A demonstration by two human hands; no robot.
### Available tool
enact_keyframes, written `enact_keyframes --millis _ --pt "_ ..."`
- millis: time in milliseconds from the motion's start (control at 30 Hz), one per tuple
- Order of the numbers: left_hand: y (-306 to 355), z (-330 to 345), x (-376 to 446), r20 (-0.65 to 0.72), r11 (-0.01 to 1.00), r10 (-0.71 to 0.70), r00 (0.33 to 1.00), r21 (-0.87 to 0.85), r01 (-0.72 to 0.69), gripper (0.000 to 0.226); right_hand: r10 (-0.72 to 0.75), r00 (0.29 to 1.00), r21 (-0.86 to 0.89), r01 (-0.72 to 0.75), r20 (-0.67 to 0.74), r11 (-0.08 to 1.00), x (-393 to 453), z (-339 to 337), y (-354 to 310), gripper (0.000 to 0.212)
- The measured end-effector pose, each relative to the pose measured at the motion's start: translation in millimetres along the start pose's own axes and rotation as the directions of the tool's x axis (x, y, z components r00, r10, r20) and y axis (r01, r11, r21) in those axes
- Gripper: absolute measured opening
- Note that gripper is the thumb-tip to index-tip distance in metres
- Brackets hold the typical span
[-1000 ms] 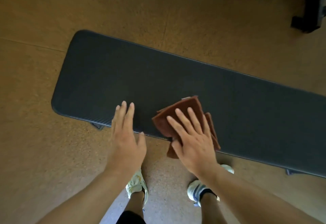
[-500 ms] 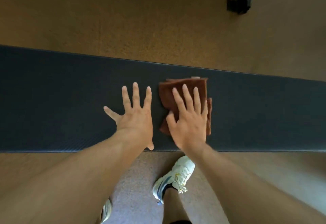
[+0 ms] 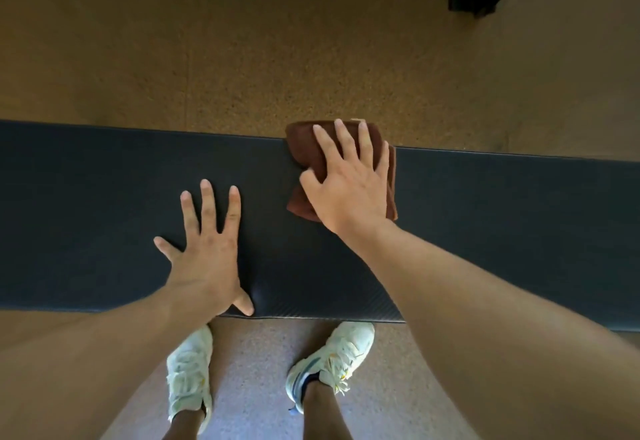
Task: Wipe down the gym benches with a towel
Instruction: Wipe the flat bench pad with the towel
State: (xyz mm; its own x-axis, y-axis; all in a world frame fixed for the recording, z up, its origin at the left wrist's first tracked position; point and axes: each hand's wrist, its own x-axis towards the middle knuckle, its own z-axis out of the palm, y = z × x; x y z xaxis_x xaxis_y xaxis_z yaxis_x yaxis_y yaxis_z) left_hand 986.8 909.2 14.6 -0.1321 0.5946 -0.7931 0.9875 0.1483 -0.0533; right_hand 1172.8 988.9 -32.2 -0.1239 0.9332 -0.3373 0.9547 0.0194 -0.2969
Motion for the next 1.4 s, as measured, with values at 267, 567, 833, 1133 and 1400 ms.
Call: enact_keyframes --millis 267,567,833,1133,1400 --pt "-3 4 4 -0.013 1.000 0.003 1.000 -0.019 -0.003 0.181 -0.193 0.976 -0.054 0.199 0.104 0.978 -198 50 32 0.085" --pt "-10 11 8 -0.067 0.998 0.032 0.997 -0.057 -0.036 0.180 0.278 0.960 0.105 -0.273 -0.036 0.956 -10 8 -32 0.070" --pt "-66 64 -30 -0.339 0.928 0.169 0.925 -0.262 -0.265 0.156 -0.213 0.973 -0.074 0.220 0.090 0.973 -135 58 -81 0.070" --pt "-89 96 -56 -0.381 0.854 0.122 0.917 -0.431 -0.293 0.152 -0.297 0.934 -0.153 0.329 0.200 0.932 -63 41 -98 0.070" --pt "-90 96 -44 -0.444 0.848 -0.039 0.895 -0.488 -0.206 0.154 -0.523 0.845 -0.109 0.534 0.112 0.839 -46 55 -132 0.067"
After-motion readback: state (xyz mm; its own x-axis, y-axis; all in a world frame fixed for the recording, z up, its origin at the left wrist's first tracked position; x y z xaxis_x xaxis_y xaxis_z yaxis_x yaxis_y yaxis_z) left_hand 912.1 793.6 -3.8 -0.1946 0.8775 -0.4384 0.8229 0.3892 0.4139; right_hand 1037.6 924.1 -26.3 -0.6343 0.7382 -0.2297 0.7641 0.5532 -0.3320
